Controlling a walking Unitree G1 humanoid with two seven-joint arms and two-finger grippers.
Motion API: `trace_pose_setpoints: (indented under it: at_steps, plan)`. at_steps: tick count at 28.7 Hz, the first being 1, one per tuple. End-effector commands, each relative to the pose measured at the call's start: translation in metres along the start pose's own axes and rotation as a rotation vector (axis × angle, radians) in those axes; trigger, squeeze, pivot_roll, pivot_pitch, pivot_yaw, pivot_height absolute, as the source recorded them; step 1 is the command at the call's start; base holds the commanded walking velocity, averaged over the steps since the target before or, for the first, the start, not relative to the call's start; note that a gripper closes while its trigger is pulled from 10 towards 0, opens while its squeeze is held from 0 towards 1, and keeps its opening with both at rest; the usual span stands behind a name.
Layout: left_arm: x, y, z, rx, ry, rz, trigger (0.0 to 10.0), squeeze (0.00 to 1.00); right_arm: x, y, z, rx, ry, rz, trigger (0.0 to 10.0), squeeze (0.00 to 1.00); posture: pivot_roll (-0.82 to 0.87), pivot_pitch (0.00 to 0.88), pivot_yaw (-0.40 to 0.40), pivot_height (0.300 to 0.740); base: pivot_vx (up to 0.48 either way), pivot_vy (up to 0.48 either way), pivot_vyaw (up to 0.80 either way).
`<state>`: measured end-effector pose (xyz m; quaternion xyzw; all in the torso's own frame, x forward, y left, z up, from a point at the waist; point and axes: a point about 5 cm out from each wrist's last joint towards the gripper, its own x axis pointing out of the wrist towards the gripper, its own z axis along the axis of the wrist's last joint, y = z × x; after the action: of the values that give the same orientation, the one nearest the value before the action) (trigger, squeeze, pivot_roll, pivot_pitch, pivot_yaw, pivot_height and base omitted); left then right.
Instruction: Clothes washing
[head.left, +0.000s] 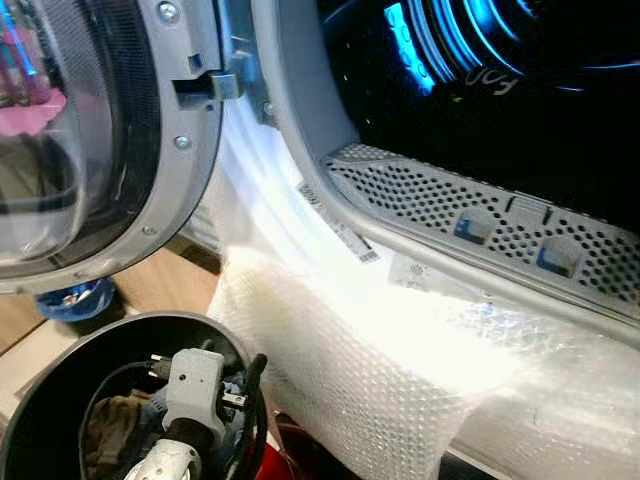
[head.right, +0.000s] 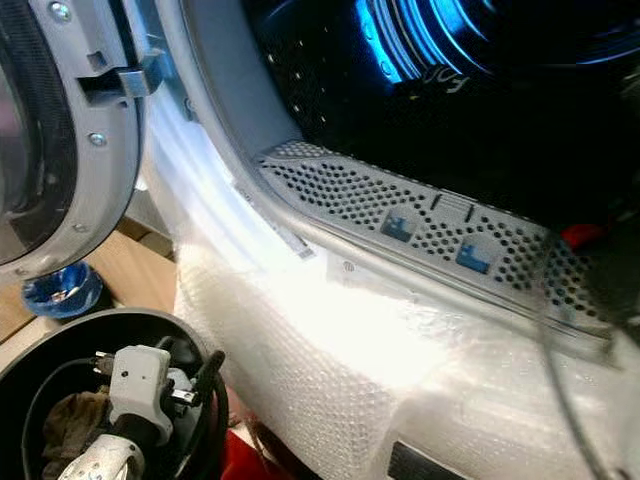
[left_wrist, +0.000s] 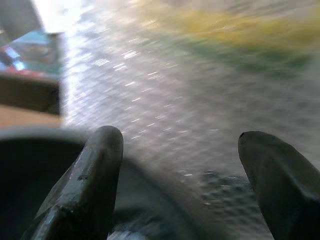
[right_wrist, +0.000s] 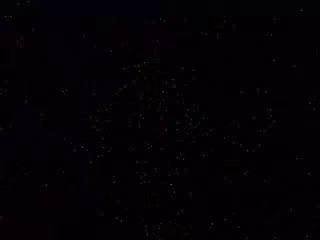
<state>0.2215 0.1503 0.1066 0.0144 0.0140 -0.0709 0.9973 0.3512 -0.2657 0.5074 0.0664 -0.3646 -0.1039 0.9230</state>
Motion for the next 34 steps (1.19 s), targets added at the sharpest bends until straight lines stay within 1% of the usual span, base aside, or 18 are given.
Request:
trace_pose_setpoints:
  at_steps: [1,4,5,8,10,12,14,15,17,20,22,23,26,29,31,32,33,34]
  plan:
    - [-0.001,-0.003,-0.004,-0.014,0.023,-0.018,10.0,0.00,-0.018,0.010,-0.075,-0.052,0.317,0.068,10.0,1.00,0.06,0.105,0.007,0.740,0.000,0.000,0.00]
    - [-0.001,-0.004,-0.004,-0.014,0.025,-0.022,10.0,0.00,-0.022,0.008,-0.084,-0.054,0.343,0.050,10.0,1.00,0.06,0.105,0.007,0.740,0.000,0.000,0.00]
    - [-0.001,-0.004,-0.004,-0.013,0.029,-0.025,10.0,0.00,-0.022,0.006,-0.085,-0.006,0.322,0.010,10.0,1.00,0.06,0.106,0.008,0.740,0.000,0.000,0.00]
    - [-0.001,-0.003,-0.005,-0.009,0.037,-0.028,10.0,0.00,-0.015,0.003,-0.065,0.016,0.231,-0.030,10.0,1.00,0.07,0.103,0.009,0.740,0.000,0.000,0.00]
    - [-0.001,-0.003,-0.005,-0.007,0.033,-0.027,10.0,0.00,-0.005,0.013,-0.026,0.061,0.040,0.036,10.0,1.00,0.06,0.102,0.007,0.740,0.000,0.000,0.00]
    - [0.000,-0.003,-0.004,-0.007,0.030,-0.026,10.0,0.00,-0.003,0.014,-0.014,0.068,-0.030,0.041,10.0,1.00,0.06,0.102,0.007,0.740,0.000,0.000,0.00]
    - [0.000,-0.002,-0.002,-0.011,0.014,-0.015,10.0,0.00,-0.004,0.002,0.020,0.042,-0.250,-0.071,10.0,1.00,0.07,0.101,0.001,0.740,0.000,0.000,0.00]
    - [0.001,-0.002,-0.002,-0.012,0.011,-0.013,10.0,0.00,-0.005,-0.004,0.024,0.052,-0.289,-0.107,10.0,1.00,0.07,0.101,0.001,0.740,0.000,0.000,0.00]
    - [0.001,-0.002,-0.002,-0.012,0.010,-0.012,10.0,0.00,-0.006,-0.007,0.018,0.065,-0.267,-0.128,10.0,1.00,0.07,0.099,-0.001,0.740,0.000,0.000,0.00]
    - [0.002,-0.004,-0.003,-0.012,0.021,-0.024,10.0,0.00,-0.018,0.005,-0.069,0.001,0.201,-0.039,10.0,1.00,0.07,0.092,0.004,0.740,0.000,0.000,0.00]
    - [0.002,-0.006,-0.004,-0.003,0.032,-0.040,10.0,0.00,-0.031,0.013,-0.105,-0.031,0.362,0.036,10.0,0.95,0.07,0.093,0.005,0.740,0.000,0.000,0.00]
    - [0.003,-0.006,-0.004,-0.001,0.034,-0.042,10.0,0.00,-0.033,0.013,-0.108,-0.042,0.353,0.038,10.0,0.00,0.07,0.093,0.005,0.740,0.000,0.000,0.00]
    - [0.002,-0.005,-0.004,-0.006,0.032,-0.035,10.0,0.00,-0.032,0.014,-0.104,-0.018,0.299,0.034,10.0,0.00,0.07,0.091,0.005,0.740,0.000,0.000,0.00]
    - [0.002,-0.005,-0.005,-0.011,0.035,-0.031,10.0,0.00,-0.020,0.018,-0.076,0.015,0.240,0.117,10.0,0.00,0.06,0.094,0.000,0.740,0.000,0.000,0.00]
    - [0.001,-0.007,-0.006,-0.016,0.039,-0.036,10.0,0.00,-0.016,0.020,-0.062,-0.011,0.203,0.177,10.0,0.00,0.05,0.098,-0.005,0.740,0.000,0.000,0.00]
    - [0.001,-0.010,-0.008,-0.021,0.044,-0.043,10.0,0.00,-0.014,0.024,-0.048,-0.101,0.163,0.270,10.0,0.00,0.04,0.101,-0.008,0.740,0.000,0.000,0.00]
    - [0.001,-0.010,-0.008,-0.021,0.044,-0.043,10.0,0.00,-0.014,0.024,-0.048,-0.101,0.163,0.270,10.0,0.00,0.04,0.101,-0.008,0.740,0.000,0.000,0.00]
    - [0.002,-0.011,-0.008,-0.025,0.046,-0.046,10.0,0.00,-0.013,0.024,-0.041,-0.169,0.136,0.307,10.0,0.00,0.03,0.102,-0.011,0.740,0.000,0.000,0.00]
